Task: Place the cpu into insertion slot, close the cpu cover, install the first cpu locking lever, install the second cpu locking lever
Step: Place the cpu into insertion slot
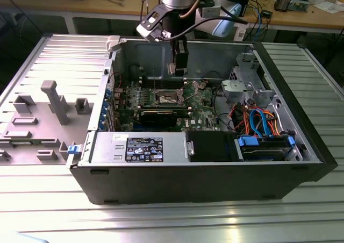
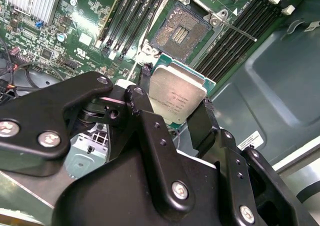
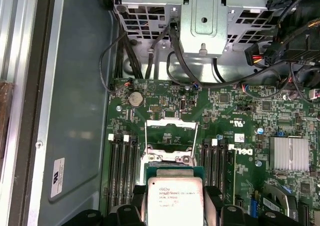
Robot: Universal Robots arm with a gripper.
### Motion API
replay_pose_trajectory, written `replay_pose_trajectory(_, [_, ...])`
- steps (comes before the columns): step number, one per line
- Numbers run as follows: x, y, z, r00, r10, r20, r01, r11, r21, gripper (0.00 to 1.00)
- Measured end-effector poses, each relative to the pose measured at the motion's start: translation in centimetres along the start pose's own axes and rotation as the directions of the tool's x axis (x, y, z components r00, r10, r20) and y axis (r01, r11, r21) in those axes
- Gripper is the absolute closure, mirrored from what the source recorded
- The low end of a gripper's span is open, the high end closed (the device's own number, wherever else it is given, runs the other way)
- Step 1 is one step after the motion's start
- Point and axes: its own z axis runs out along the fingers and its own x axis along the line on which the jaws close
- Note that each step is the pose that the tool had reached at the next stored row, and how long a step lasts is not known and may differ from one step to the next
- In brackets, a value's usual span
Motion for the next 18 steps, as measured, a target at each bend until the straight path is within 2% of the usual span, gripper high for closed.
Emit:
replay_pose_trajectory(14, [-0.05, -0.06, 0.7, 1.0, 0.0, -0.0001, 0.0, 1.0, -0.0001, 0.45])
replay_pose_trajectory(18, [-0.13, -0.1, 1.07, 1.0, 0.0, 0.0, 0.0, 1.0, 0.0, 0.45])
